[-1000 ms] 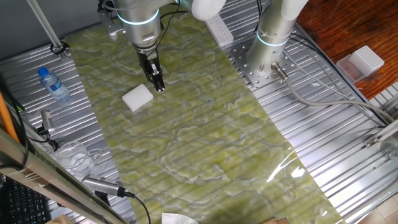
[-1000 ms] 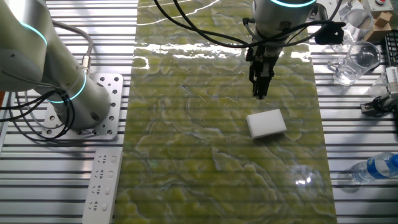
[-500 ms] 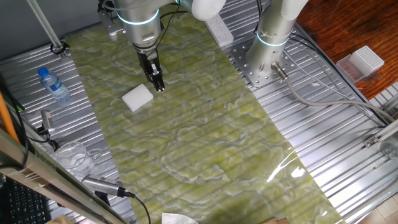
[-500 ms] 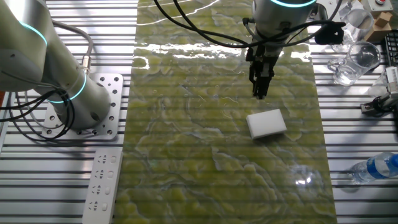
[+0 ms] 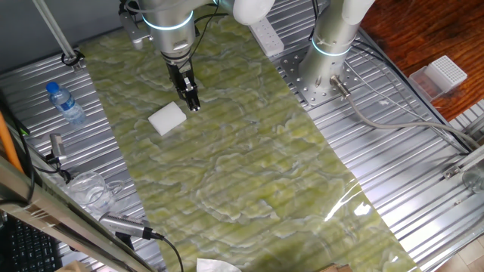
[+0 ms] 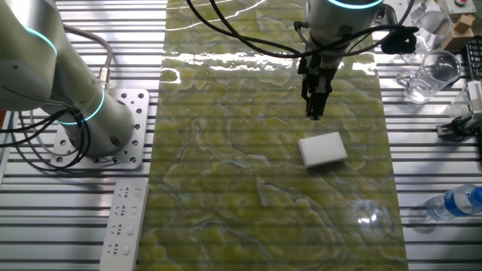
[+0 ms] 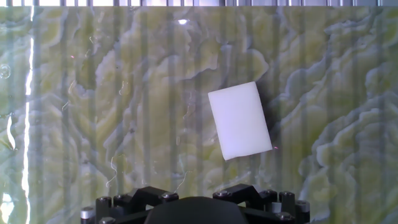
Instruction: Clean the tabletop with a sponge
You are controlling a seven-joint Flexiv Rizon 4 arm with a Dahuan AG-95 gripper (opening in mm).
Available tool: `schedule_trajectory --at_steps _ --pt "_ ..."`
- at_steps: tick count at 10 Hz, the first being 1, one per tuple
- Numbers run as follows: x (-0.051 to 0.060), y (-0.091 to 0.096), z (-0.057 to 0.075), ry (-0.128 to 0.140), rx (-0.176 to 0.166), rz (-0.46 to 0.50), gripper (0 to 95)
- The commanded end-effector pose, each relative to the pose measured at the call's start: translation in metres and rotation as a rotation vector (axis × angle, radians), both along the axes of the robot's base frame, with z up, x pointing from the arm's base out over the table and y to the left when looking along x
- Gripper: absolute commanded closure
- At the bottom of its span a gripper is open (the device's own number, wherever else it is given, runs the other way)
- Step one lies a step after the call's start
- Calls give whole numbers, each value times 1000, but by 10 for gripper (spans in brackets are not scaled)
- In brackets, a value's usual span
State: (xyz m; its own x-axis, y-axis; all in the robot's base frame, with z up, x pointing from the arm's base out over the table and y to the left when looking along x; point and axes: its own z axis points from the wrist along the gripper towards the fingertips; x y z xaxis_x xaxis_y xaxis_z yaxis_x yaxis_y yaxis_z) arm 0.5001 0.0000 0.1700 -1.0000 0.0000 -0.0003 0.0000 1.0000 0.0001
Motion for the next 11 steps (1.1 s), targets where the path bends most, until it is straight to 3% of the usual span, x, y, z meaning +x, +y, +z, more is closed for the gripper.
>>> schedule_trajectory --at_steps 1,8,10,11 --pt "0 0 0 33 108 209 950" --pt "0 0 0 38 93 206 950" --pt "0 0 -1 36 6 247 950" --pt "0 0 -1 33 2 261 950"
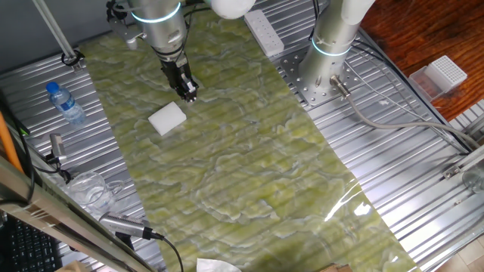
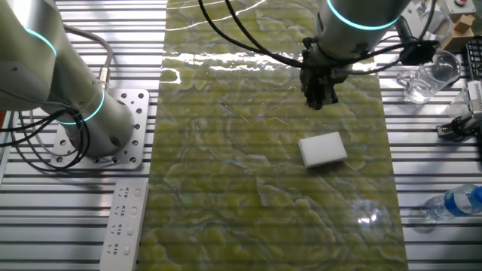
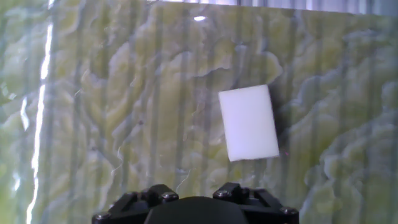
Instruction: Clean the tabletop with a sponge
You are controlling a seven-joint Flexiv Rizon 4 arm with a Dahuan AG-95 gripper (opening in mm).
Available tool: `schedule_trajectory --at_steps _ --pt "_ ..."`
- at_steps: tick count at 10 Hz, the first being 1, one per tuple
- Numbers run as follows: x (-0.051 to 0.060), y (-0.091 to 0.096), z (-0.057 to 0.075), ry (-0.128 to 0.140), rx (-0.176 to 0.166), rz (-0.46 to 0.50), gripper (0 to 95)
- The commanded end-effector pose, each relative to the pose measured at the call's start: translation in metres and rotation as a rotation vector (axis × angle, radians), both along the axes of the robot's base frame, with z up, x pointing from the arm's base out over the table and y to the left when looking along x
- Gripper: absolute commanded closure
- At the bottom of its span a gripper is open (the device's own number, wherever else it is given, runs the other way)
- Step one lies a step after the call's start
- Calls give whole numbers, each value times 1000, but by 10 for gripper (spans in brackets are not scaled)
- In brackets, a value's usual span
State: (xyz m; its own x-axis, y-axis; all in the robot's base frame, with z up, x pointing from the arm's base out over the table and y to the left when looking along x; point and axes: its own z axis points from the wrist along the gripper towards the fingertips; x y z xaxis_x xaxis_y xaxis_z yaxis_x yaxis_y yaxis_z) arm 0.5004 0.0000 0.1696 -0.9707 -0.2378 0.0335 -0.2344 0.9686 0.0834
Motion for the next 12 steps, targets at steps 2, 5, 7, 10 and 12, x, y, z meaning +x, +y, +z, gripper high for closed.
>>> schedule_trajectory --at_steps 2,5,7,10,12 --pt "-1 -2 -3 -45 -86 90 950" --pt "-1 -4 -3 -49 -94 106 950" --pt "-1 -7 -3 -98 -105 139 950" --pt "6 -31 -1 -112 -96 232 950" --pt "6 -39 -4 -111 -94 238 950"
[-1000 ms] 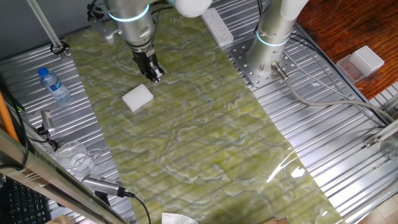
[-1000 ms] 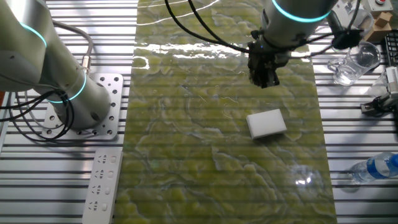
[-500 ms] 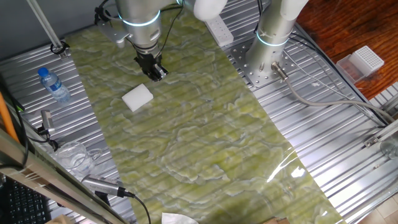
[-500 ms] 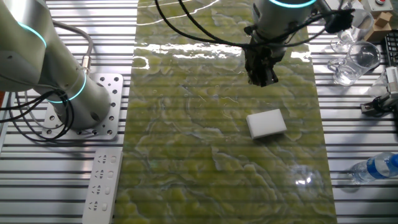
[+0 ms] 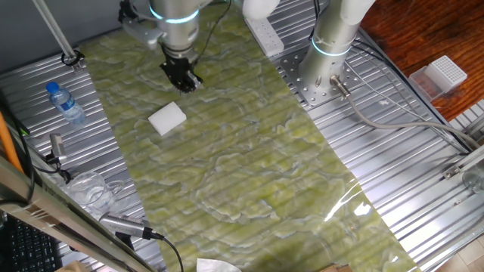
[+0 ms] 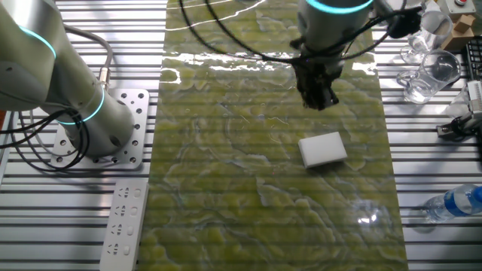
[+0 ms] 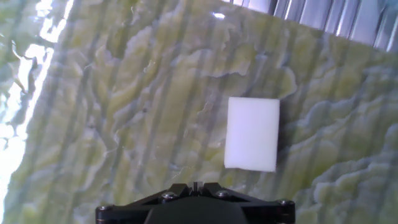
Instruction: Clean the tabletop with a sponge
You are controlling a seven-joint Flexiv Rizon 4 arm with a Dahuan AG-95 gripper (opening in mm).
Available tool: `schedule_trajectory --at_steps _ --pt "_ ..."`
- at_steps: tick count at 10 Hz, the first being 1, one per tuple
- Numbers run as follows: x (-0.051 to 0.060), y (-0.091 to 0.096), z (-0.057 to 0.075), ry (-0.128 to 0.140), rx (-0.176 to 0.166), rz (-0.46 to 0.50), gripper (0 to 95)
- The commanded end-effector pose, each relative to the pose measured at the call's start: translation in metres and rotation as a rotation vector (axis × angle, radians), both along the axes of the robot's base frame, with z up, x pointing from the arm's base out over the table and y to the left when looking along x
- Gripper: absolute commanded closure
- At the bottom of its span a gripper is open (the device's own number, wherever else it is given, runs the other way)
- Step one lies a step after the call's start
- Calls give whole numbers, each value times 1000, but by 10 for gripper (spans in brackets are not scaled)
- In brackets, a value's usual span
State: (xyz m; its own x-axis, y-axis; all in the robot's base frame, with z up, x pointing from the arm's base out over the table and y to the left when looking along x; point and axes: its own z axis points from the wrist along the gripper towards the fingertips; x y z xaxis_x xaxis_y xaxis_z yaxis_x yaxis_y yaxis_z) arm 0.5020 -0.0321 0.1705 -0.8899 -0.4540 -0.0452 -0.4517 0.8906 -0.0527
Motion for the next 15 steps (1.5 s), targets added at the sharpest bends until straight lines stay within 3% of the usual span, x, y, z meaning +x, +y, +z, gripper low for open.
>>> schedule_trajectory --at_steps 1,7,10,12,13,15 --pt "4 -10 -8 8 7 10 950" --pt "3 -16 -33 -35 5 10 950" --pt "4 -16 -34 -23 19 19 950" --pt "4 -16 -34 -25 67 51 950" --pt "4 -16 -35 -37 70 98 950" --pt "3 -15 -35 -30 58 163 950"
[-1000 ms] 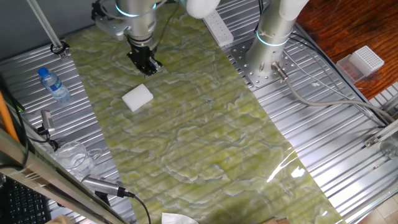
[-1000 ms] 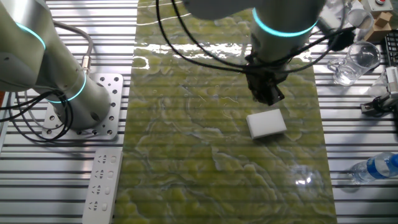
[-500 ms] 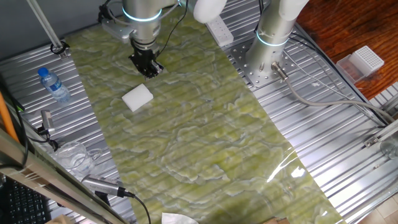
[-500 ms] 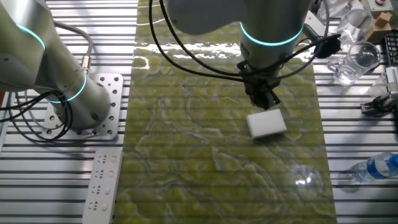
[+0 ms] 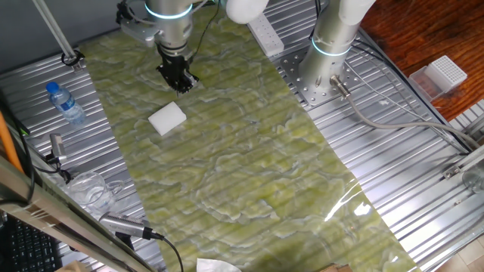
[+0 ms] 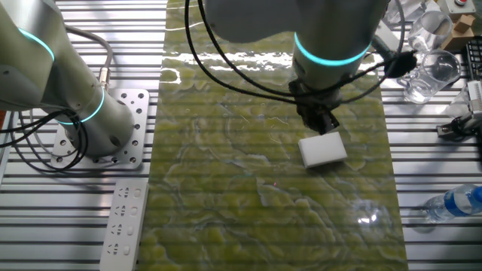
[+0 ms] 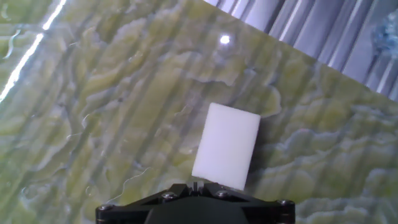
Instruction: Clean the tabletop with a sponge
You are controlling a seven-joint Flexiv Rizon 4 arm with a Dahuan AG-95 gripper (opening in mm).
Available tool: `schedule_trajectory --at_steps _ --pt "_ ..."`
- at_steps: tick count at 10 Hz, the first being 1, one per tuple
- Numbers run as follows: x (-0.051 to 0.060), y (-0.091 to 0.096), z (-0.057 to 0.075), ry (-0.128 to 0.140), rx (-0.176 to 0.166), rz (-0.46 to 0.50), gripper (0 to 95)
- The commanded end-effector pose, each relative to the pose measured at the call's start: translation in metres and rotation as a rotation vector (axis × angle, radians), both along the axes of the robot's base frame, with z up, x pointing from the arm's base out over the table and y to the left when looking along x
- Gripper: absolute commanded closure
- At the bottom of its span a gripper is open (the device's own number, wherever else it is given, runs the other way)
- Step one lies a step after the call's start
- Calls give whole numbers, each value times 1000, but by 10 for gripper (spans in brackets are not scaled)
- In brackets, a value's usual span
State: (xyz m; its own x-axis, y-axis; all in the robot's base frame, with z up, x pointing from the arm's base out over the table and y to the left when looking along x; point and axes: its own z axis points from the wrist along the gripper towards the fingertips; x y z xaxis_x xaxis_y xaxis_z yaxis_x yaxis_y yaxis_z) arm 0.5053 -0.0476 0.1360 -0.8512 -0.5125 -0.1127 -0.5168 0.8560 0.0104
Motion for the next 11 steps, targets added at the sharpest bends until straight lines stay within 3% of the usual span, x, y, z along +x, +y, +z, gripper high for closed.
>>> schedule_trajectory --at_steps 1,3,7,9,10,11 --pt "0 0 0 -8 -34 114 950" --pt "0 0 0 -7 -14 49 950" --pt "0 0 0 86 -15 13 950" --pt "0 0 0 86 -11 -6 950" --pt "0 0 0 92 -13 -24 760" --pt "0 0 0 103 -8 -38 760"
